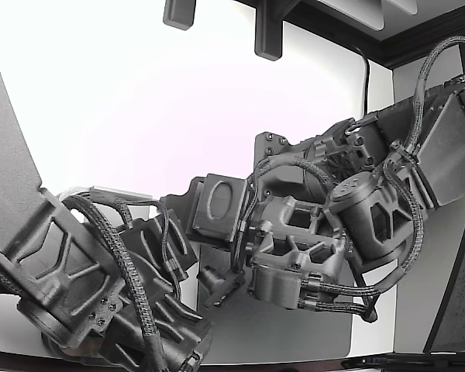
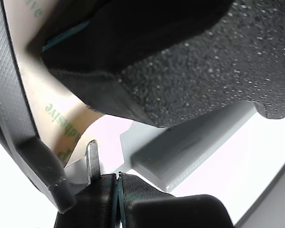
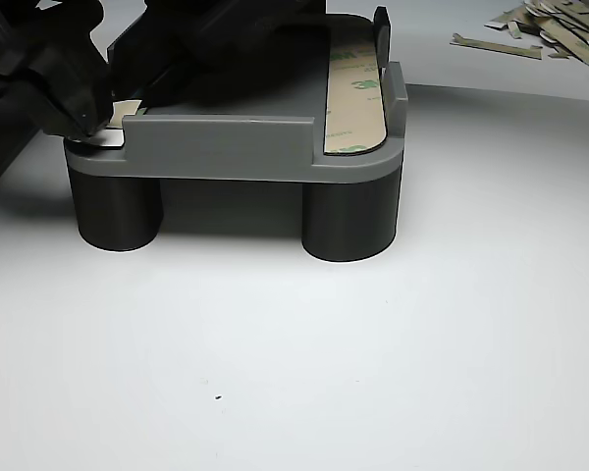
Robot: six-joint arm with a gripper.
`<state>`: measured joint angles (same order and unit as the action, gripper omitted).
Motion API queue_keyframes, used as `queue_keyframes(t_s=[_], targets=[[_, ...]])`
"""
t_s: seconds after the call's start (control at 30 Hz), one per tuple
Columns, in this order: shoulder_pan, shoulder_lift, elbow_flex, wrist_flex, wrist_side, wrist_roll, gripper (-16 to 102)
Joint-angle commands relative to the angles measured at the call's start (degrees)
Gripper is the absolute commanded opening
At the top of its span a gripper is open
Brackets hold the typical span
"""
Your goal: Peel off protective film from adhesive tape.
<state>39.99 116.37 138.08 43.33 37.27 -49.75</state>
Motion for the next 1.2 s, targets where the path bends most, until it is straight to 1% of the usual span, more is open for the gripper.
queue_keyframes(t_s=[0.0,0.43,1.17], targets=[[-0.4,0.4,-1.6,0.2,0.0,0.4,-11],[-0.4,0.4,-1.3,0.5,-0.4,1.0,-11],[-0.4,0.9,-1.8,3.9,-2.5,2.2,-11]])
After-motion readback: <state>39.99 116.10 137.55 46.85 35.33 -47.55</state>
